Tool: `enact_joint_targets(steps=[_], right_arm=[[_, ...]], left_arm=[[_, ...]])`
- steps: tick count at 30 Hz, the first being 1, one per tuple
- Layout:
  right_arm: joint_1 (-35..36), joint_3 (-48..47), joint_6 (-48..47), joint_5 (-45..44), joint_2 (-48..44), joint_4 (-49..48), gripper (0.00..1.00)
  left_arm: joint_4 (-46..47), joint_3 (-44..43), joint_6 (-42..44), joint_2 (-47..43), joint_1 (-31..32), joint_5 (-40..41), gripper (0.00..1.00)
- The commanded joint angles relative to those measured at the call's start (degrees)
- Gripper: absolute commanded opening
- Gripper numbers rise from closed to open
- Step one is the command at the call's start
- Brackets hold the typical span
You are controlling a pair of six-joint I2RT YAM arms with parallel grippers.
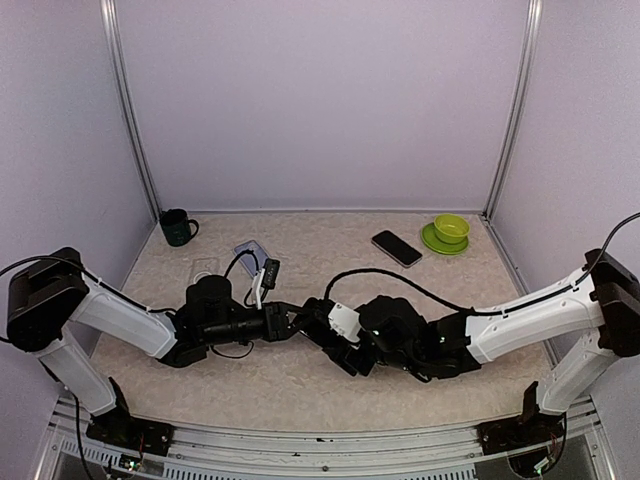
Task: Put the phone into the phone case
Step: Pass from the right arm to the left
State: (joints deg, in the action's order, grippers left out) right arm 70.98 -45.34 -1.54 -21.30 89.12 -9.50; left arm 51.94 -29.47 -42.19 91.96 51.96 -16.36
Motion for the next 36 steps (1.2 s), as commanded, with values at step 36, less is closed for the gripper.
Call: enact_joint_targets(steps=[36], right_arm=[[1.4,2.6,-1.2,-6.2,-2.5,-9.0,0.87]], left_arm=[[6.2,2.4,-2.5,-4.4,-0.4,-1.3,0.00]])
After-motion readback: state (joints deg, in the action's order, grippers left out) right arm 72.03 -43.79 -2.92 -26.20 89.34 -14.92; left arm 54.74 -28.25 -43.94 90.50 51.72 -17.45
